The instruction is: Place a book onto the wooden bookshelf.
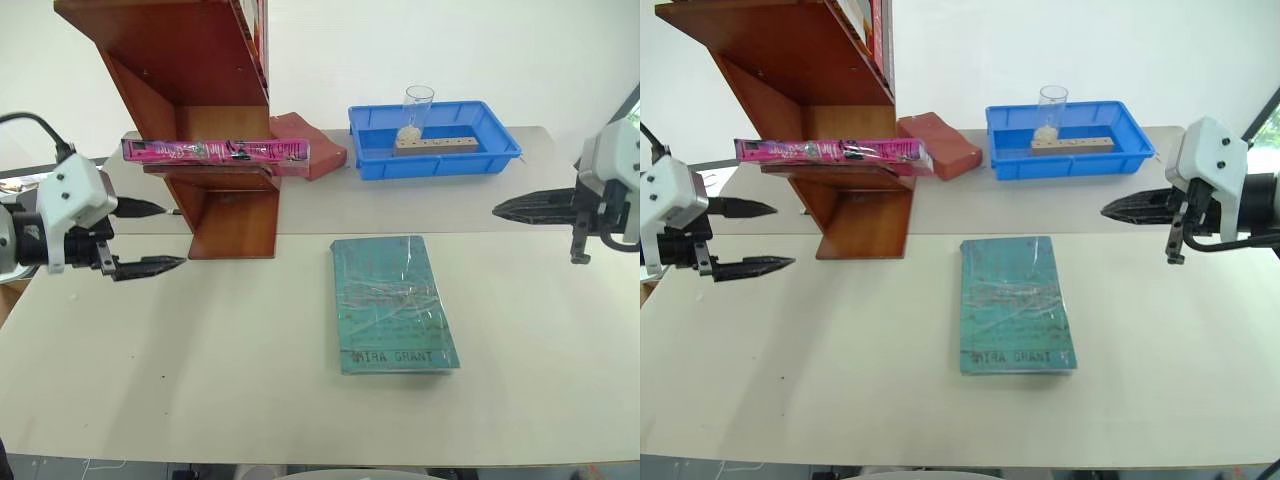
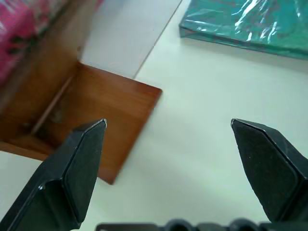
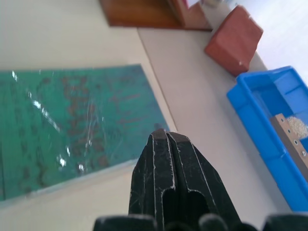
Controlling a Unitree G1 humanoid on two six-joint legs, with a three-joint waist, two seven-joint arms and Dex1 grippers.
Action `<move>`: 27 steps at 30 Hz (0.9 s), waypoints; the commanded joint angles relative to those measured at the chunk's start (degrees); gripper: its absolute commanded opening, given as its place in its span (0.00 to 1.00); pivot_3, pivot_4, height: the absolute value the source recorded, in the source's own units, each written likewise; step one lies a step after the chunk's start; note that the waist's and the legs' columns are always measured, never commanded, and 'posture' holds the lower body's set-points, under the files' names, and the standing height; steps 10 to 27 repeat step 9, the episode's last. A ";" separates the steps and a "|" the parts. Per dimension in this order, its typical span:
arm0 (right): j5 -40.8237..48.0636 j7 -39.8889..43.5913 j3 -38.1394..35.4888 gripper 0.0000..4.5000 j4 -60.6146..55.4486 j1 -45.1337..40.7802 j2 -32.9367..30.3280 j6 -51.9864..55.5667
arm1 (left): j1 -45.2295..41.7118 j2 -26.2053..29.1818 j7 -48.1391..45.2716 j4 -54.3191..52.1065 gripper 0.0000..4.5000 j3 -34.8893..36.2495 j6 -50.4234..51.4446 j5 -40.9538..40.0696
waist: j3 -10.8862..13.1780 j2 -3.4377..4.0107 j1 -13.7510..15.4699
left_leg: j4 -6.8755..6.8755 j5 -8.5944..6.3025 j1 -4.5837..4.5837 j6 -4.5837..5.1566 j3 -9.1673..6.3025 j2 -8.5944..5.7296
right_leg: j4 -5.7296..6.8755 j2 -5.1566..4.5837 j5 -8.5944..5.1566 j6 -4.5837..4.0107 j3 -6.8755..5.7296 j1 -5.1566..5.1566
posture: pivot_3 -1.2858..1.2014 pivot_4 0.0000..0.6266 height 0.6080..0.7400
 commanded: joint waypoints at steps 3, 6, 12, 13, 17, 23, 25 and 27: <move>0.07 0.24 -1.44 0.00 -0.79 -0.55 -0.29 -1.23 | 0.01 -0.08 3.13 -2.02 0.99 3.44 1.97 -4.25 | 0.01 -0.01 -0.06 | 0.00 0.00 -0.03 0.00 0.04 0.01 | 0.00 0.00 0.04 -0.07 0.02 -0.02 | 0.52 0.24 0.31; 0.12 0.37 -1.49 0.00 -0.56 -0.76 -0.45 -1.18 | -0.42 0.49 4.04 -1.68 0.99 3.26 2.15 -5.29 | 0.04 -0.02 -0.10 | 0.00 0.00 -0.02 -0.01 0.07 0.01 | -0.01 -0.01 0.11 -0.20 0.03 -0.02 | 0.52 0.24 0.31; 0.11 0.31 -1.47 0.00 -0.39 -1.01 -0.45 -1.14 | -1.14 0.35 4.74 -1.07 0.99 2.89 2.10 -6.74 | 0.04 -0.03 -0.12 | 0.00 0.00 -0.01 -0.01 0.07 0.02 | -0.01 0.00 0.11 -0.20 0.03 -0.02 | 0.52 0.24 0.31; 0.11 0.31 -1.47 0.00 -0.39 -1.01 -0.45 -1.14 | -1.14 0.35 4.74 -1.07 0.99 2.89 2.10 -6.74 | 0.04 -0.03 -0.12 | 0.00 0.00 -0.01 -0.01 0.07 0.02 | -0.01 0.00 0.11 -0.20 0.03 -0.02 | 0.52 0.24 0.31; 0.11 0.31 -1.47 0.00 -0.39 -1.01 -0.45 -1.14 | -1.14 0.35 4.74 -1.07 0.99 2.89 2.10 -6.74 | 0.04 -0.03 -0.12 | 0.00 0.00 -0.01 -0.01 0.07 0.02 | -0.01 0.00 0.11 -0.20 0.03 -0.02 | 0.52 0.24 0.31; 0.11 0.31 -1.47 0.00 -0.39 -1.01 -0.45 -1.14 | -1.14 0.35 4.74 -1.07 0.99 2.89 2.10 -6.74 | 0.04 -0.03 -0.12 | 0.00 0.00 -0.01 -0.01 0.07 0.02 | -0.01 0.00 0.11 -0.20 0.03 -0.02 | 0.52 0.24 0.31; 0.11 0.31 -1.47 0.00 -0.39 -1.01 -0.45 -1.14 | -1.14 0.35 4.74 -1.07 0.99 2.89 2.10 -6.74 | 0.04 -0.03 -0.12 | 0.00 0.00 -0.01 -0.01 0.07 0.02 | -0.01 0.00 0.11 -0.20 0.03 -0.02 | 0.52 0.24 0.31; 0.11 0.31 -1.47 0.00 -0.39 -1.01 -0.45 -1.14 | -1.14 0.35 4.74 -1.07 0.99 2.89 2.10 -6.74 | 0.04 -0.03 -0.12 | 0.00 0.00 -0.01 -0.01 0.07 0.02 | -0.01 0.00 0.11 -0.20 0.03 -0.02 | 0.52 0.24 0.31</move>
